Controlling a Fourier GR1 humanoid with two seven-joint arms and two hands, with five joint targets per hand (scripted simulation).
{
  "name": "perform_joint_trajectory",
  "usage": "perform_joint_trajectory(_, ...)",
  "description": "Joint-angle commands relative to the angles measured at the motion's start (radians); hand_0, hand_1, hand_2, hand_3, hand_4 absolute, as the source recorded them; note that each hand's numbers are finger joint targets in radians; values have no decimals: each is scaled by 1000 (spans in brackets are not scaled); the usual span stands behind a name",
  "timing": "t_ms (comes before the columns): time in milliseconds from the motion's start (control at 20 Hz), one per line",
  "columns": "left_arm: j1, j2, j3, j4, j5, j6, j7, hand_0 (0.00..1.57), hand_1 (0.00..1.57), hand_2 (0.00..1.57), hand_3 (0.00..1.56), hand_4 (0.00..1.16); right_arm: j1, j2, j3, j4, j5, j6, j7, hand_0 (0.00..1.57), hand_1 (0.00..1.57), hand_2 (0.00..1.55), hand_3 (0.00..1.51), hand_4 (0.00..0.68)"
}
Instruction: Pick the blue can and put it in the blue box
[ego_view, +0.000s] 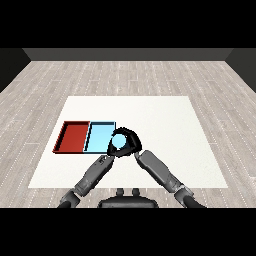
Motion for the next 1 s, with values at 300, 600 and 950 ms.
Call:
perform_joint_trajectory(300,-44,-20,-38,-10,41,61,34,1571,1571,1543,1476,1134,-15,17,-60,11,15,60,50,0,0,0,0,0)
perform_joint_trajectory(600,-54,-20,3,2,-30,61,62,1571,1571,1571,1503,1137,28,16,-116,-52,22,90,74,0,0,0,0,0)
perform_joint_trajectory(950,9,9,61,-68,-116,21,89,1571,1571,1571,1500,1131,107,-18,-208,-190,52,170,126,0,0,0,0,0)
